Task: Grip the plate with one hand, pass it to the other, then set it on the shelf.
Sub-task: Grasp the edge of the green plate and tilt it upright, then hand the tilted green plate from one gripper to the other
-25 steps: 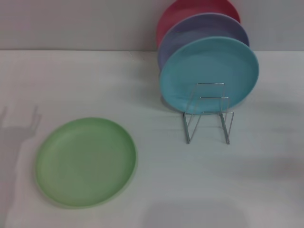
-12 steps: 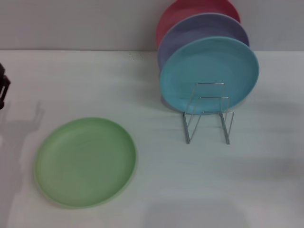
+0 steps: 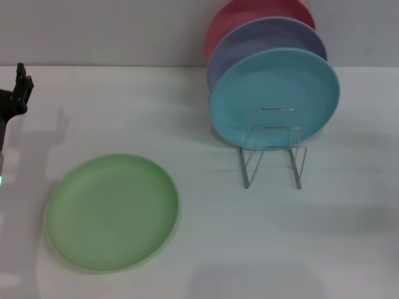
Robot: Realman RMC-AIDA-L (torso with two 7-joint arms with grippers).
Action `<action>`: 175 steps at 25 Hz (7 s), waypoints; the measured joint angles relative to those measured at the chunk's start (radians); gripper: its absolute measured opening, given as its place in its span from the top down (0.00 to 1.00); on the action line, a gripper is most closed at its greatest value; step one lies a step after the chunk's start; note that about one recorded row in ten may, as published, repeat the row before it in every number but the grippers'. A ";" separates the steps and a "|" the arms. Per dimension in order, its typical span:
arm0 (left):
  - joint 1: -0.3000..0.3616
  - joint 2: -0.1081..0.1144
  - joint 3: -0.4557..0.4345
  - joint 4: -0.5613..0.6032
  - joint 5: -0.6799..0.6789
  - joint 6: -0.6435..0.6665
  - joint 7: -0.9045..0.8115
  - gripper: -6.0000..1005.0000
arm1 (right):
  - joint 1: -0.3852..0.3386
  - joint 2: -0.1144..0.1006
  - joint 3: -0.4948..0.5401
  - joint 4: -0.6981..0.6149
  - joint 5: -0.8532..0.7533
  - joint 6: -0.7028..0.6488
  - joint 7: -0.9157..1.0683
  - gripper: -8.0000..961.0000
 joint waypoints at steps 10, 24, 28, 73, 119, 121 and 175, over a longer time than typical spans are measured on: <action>0.181 0.132 -0.418 -0.631 0.065 -0.553 0.340 0.19 | 0.002 0.001 0.000 0.004 0.001 0.004 0.000 0.41; 0.368 -0.012 -1.131 -1.094 0.359 -1.819 0.333 0.19 | 0.029 -0.002 0.000 -0.001 -0.004 0.031 -0.003 0.41; 0.340 -0.012 -1.231 -1.172 0.534 -2.115 0.148 0.19 | 0.035 -0.006 0.000 -0.005 -0.004 0.038 -0.007 0.41; 0.060 -0.018 -1.189 -1.065 1.010 -2.649 -0.149 0.29 | 0.063 -0.026 0.004 -0.025 0.001 0.088 -0.002 0.41; 0.035 -0.015 -1.168 -1.012 1.024 -2.615 -0.124 0.91 | 0.065 -0.029 0.006 -0.025 0.001 0.087 -0.002 0.41; 0.035 -0.015 -1.170 -1.013 1.024 -2.614 -0.117 0.91 | 0.065 -0.029 0.007 -0.025 0.001 0.086 -0.002 0.41; 0.401 -0.014 -0.736 -0.996 0.688 -0.991 0.225 0.96 | 0.087 -0.034 0.000 -0.025 -0.005 0.097 -0.008 0.41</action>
